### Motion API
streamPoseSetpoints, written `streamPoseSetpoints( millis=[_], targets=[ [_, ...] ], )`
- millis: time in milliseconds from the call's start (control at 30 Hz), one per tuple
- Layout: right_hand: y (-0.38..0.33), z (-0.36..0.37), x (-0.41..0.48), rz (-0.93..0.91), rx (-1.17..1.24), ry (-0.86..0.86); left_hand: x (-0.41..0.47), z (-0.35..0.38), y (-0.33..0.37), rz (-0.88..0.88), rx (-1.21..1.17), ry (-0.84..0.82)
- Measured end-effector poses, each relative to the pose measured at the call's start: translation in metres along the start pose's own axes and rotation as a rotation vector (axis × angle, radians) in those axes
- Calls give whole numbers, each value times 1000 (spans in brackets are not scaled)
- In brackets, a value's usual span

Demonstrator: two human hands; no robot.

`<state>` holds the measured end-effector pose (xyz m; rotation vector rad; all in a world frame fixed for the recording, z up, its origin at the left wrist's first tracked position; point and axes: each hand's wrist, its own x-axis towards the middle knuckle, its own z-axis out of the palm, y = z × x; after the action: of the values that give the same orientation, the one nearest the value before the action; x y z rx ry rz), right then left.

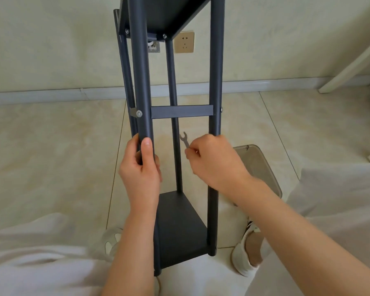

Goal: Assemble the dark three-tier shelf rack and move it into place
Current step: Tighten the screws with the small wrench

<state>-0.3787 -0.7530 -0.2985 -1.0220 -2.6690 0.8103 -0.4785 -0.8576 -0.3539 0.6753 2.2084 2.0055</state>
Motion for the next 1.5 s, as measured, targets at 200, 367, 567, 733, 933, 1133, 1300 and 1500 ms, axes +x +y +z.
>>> streamPoseSetpoints(
  millis=[200,367,567,733,933,1133,1300,1500],
  targets=[
    [2,-86,17,61,52,17,-2,-3,-1,-30,-36,2],
    [13,-112,47,128,154,-70,-4,-6,0,-65,-44,4],
    [17,-109,60,121,269,-13,-7,-6,0,-62,-45,-12],
    [7,-113,73,127,525,-12,-12,-6,3,-87,-14,-34],
    [1,-117,78,149,883,-9,-14,-8,-1,-42,31,-20],
    [-12,-112,67,63,947,14,-12,-16,-8,-85,-5,42],
    [-17,-116,53,-53,968,-35,-13,-18,-12,-115,-42,29],
    [-20,-118,51,-118,1000,-83,-9,-18,-13,-59,-1,32]
  ],
)
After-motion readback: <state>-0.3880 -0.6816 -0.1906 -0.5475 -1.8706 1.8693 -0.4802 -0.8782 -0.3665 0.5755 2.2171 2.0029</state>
